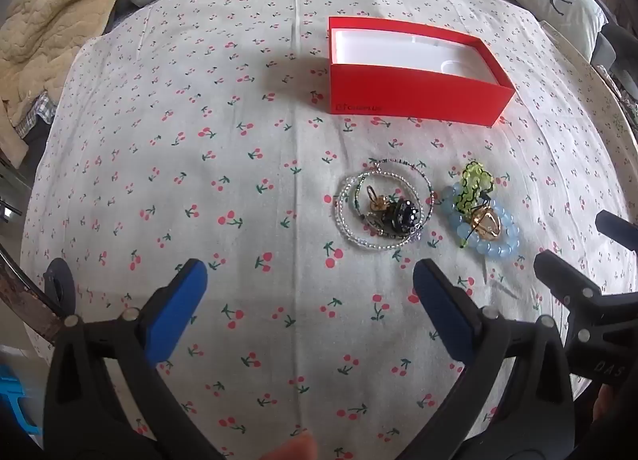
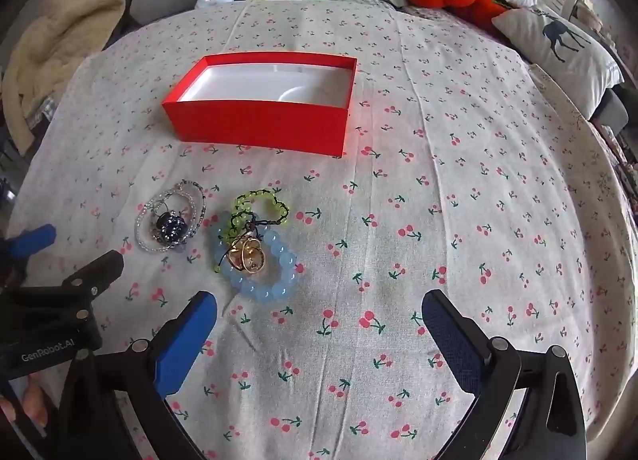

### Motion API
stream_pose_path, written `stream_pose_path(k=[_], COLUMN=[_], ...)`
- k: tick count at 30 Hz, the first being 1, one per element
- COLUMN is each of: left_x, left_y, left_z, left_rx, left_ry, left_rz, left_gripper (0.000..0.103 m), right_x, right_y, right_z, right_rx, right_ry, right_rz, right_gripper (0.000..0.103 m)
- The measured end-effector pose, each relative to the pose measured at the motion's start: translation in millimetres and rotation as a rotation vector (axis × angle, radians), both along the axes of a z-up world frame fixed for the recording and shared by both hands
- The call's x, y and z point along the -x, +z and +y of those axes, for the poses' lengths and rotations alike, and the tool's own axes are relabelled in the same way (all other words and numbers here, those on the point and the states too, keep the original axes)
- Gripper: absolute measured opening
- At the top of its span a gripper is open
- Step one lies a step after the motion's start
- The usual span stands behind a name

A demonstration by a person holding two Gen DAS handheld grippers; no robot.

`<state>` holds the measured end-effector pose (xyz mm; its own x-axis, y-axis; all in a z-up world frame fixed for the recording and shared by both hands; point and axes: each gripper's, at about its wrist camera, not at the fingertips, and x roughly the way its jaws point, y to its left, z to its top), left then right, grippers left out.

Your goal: Organize jewelry

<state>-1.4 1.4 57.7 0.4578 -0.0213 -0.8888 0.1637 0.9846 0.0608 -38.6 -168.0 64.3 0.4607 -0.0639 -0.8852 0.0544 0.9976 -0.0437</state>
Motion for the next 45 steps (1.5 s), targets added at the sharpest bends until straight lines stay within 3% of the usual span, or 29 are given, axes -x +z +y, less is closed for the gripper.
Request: stream_pose_path(k=[14, 31, 41, 45], left_x=[2.2, 2.3, -9.8, -13.9], left_y=[2.8, 3.8, 6.2, 11.1], left_z=[1.7, -0.5, 8.2, 6.8], left_rx=[0.016, 0.029, 0.055, 0.024], left_ry=[0.002, 0.001, 0.013, -0.004], left_rz=[-0.018, -0.019, 0.033, 0.013], left_gripper=[0.102, 0.102, 0.102, 0.102], right_x=[-5.0, -2.7, -12.6, -16.1], right_y=[4.7, 2.7, 9.1, 14.4], right_z=[-7.7, -5.7, -12.3, -17.0], right_rx=[-0.011, -0.055, -0.054, -0.059], right_ry=[0.001, -0.018, -0.036, -0.041], right_rz=[0.001, -0.063, 0.005, 0.012], right_gripper=[0.103, 0.103, 0.103, 0.103])
